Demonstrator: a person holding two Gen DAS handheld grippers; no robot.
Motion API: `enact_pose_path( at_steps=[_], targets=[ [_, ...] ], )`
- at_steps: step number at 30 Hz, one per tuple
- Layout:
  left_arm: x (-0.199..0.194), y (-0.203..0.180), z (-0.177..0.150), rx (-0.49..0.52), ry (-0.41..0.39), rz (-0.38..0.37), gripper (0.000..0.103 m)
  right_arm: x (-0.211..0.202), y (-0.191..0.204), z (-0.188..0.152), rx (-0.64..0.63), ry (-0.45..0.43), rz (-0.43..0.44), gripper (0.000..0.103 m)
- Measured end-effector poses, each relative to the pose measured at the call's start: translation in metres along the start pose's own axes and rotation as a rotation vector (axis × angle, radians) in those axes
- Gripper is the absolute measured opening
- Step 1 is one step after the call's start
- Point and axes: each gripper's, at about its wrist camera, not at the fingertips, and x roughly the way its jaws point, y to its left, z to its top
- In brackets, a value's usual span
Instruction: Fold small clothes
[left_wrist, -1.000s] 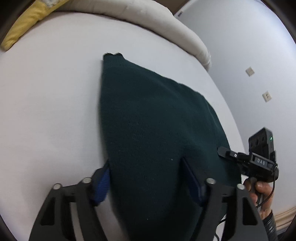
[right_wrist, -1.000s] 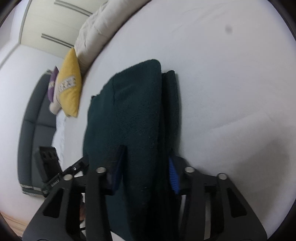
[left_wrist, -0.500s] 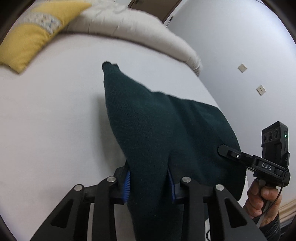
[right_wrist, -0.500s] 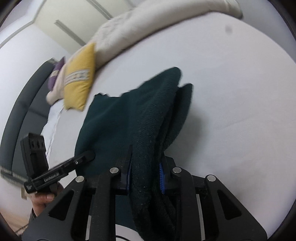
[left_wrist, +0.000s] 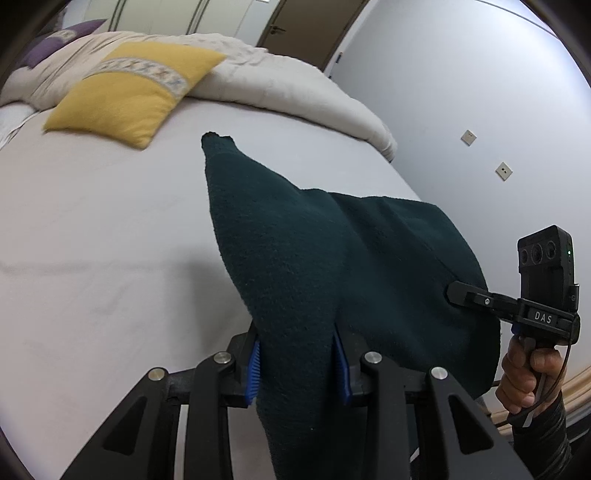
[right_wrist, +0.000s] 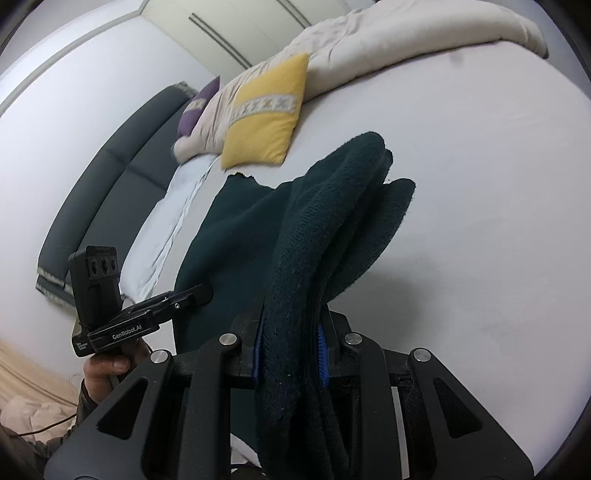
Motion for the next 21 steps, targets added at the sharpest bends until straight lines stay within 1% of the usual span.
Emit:
enact_pose_path(
  at_steps=[2, 5, 9, 10, 11, 12, 13, 14, 15, 17, 21],
  targets=[
    [0.000, 0.012, -0.013, -0.015, 0.013, 0.010, 0.035, 0.013, 0.005, -0.017, 0.017, 0.021, 0.011, 0.020],
    [0.008, 0.030, -0.032, -0.041, 0.038, 0.022, 0.035, 0.033, -0.002, -0.037, 0.046, 0.047, 0.018, 0.020],
    [0.039, 0.062, -0.063, -0.106, 0.118, 0.037, 0.036, 0.073, -0.040, -0.066, 0.135, 0.130, -0.003, 0.020],
    [0.048, 0.070, -0.070, -0.124, 0.130, 0.045, 0.039, 0.083, -0.050, -0.073, 0.151, 0.147, -0.026, 0.020],
    [0.051, 0.077, -0.074, -0.140, 0.121, 0.032, 0.042, 0.091, -0.064, -0.082, 0.180, 0.158, -0.046, 0.021],
    [0.052, 0.082, -0.077, -0.158, 0.110, 0.006, 0.044, 0.094, -0.075, -0.089, 0.218, 0.156, -0.022, 0.023],
    [0.053, 0.087, -0.079, -0.181, 0.106, -0.016, 0.046, 0.095, -0.087, -0.096, 0.261, 0.143, 0.021, 0.024],
    [0.053, 0.088, -0.081, -0.191, 0.105, -0.021, 0.050, 0.095, -0.100, -0.105, 0.306, 0.118, 0.079, 0.023],
    [0.054, 0.088, -0.082, -0.189, 0.103, -0.017, 0.051, 0.095, -0.105, -0.109, 0.319, 0.102, 0.109, 0.023],
    [0.056, 0.088, -0.083, -0.181, 0.099, -0.007, 0.055, 0.096, -0.106, -0.115, 0.302, 0.080, 0.125, 0.023],
    [0.054, 0.089, -0.085, -0.197, 0.081, -0.007, 0.058, 0.092, -0.104, -0.115, 0.286, 0.079, 0.114, 0.025]
  ],
)
